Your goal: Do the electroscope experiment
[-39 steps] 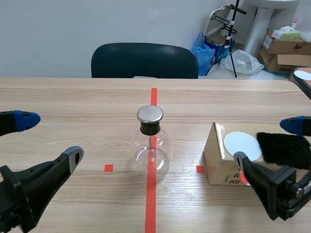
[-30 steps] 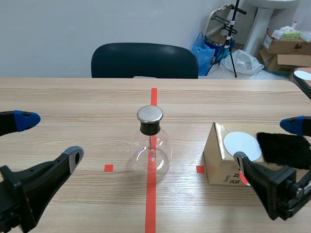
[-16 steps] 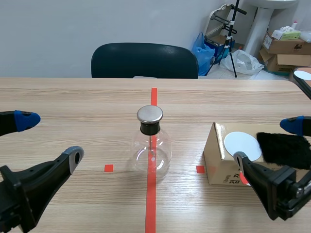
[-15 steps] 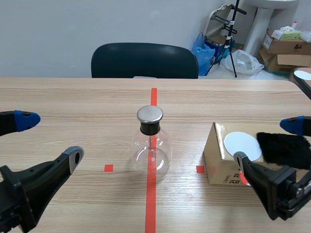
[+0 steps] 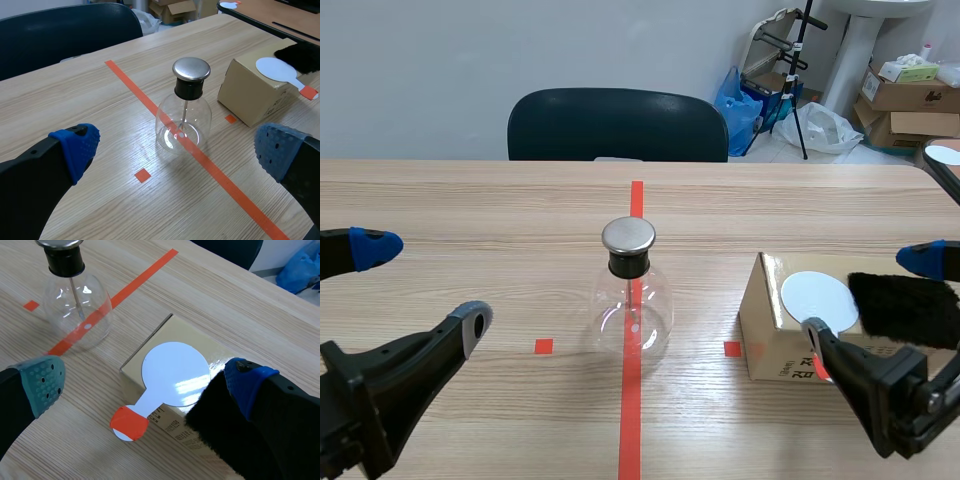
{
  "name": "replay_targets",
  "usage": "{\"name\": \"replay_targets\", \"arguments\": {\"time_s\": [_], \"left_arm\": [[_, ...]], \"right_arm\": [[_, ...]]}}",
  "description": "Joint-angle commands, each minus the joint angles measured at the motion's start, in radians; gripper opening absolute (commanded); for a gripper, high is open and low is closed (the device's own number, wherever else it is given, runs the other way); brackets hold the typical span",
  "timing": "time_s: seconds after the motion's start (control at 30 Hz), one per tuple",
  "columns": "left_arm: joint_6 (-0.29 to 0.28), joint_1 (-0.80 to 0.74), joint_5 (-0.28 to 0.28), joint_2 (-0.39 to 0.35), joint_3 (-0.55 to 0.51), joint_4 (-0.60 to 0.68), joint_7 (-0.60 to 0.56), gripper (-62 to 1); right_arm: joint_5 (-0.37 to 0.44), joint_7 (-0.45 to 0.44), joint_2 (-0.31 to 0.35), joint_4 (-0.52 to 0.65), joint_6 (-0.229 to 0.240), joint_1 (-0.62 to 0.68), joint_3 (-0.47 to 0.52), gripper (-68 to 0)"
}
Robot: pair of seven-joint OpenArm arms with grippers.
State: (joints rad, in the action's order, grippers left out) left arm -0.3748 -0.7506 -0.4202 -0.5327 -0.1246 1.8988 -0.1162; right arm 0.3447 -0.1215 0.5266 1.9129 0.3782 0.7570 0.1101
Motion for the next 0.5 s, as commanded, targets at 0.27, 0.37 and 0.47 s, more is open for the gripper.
{"name": "replay_targets", "arguments": {"time_s": [0.27, 0.37, 0.47], "left_arm": [[-0.002, 0.000, -0.006, -0.002, 0.002, 0.017, -0.014, 1.4], [-0.002, 0.000, -0.006, -0.002, 0.002, 0.017, -0.014, 1.4], [-0.002, 0.002, -0.006, -0.002, 0.002, 0.017, -0.019, 1.4]], "right_arm": [[-0.277, -0.172, -0.012, 0.021, -0.119, 0.107, 0.009, 0.4], [-0.425, -0.225, -0.040, 0.021, -0.167, 0.156, 0.009, 0.4], [-0.570, -0.269, -0.074, 0.021, -0.228, 0.197, 0.008, 0.4]]}}
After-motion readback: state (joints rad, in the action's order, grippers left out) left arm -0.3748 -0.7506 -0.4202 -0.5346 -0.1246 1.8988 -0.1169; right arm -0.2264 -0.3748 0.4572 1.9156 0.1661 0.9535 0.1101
